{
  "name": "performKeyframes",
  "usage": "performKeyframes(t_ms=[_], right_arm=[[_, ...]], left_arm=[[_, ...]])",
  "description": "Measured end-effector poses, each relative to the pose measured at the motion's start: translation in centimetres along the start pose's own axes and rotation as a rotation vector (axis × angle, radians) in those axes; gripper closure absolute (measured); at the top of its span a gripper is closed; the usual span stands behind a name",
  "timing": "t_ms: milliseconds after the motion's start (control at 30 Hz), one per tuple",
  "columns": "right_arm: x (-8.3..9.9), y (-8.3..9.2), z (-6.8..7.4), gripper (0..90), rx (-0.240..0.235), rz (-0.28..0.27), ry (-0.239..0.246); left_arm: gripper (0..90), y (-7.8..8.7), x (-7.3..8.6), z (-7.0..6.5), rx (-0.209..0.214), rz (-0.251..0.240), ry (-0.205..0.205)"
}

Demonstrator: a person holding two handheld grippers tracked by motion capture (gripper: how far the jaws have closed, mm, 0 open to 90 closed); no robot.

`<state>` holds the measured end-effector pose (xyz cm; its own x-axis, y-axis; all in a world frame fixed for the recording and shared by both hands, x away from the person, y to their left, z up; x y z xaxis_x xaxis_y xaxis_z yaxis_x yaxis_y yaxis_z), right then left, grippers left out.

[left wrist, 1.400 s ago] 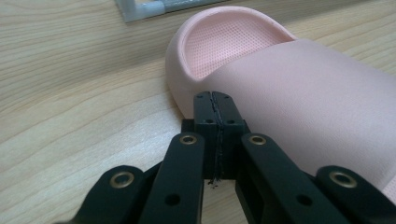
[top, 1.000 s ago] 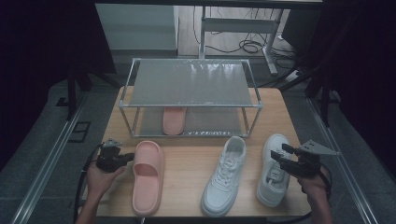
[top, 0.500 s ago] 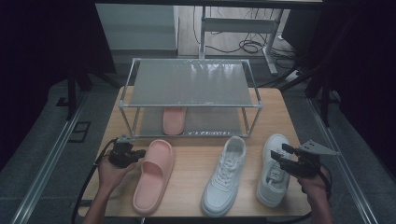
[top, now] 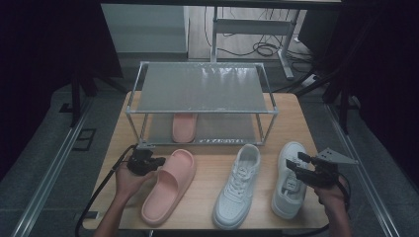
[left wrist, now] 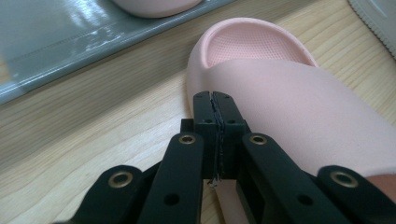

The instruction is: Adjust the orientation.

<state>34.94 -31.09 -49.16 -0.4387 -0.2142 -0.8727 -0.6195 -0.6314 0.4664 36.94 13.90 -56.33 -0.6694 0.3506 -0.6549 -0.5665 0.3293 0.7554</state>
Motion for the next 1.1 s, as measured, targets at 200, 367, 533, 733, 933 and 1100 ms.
performKeyframes(t_ms=[200,367,533,733,933,1100], right_arm=[[0.0,0.0,0.0,40.9,0.001,-0.003,-0.001],[0.0,0.1,-0.1,40.8,0.001,-0.001,-0.001],[0.0,0.1,-0.1,40.9,0.003,-0.005,-0.002],[0.0,0.3,-0.2,40.9,0.007,-0.006,-0.003],[0.0,0.1,-0.1,40.9,0.003,-0.006,-0.003],[0.0,-0.1,0.1,40.9,0.001,-0.001,-0.002]], left_arm=[[89.4,-0.2,-0.4,-0.7,0.009,-0.003,-0.017],[89.3,-0.2,-0.4,-0.7,0.01,-0.006,-0.017],[87.9,0.3,-0.5,-0.4,0.004,-0.017,-0.01],[87.7,3.5,-0.4,2.1,-0.04,-0.079,0.035],[85.8,7.3,1.1,3.6,-0.071,-0.123,0.06],[80.8,9.3,2.7,3.7,-0.064,-0.142,0.078]])
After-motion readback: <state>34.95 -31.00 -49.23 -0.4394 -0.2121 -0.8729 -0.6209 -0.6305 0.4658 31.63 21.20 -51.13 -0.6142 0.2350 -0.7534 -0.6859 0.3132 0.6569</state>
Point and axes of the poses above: each handheld gripper's, and its own axes: y roughly backward along the jaws, x roughly out of its underside, z roughly to its left, the point moved 9 cm from there along -y, roughly forward along the jaws, and after that the axes turned 11 degrees about -x, right-handed, at the moved point
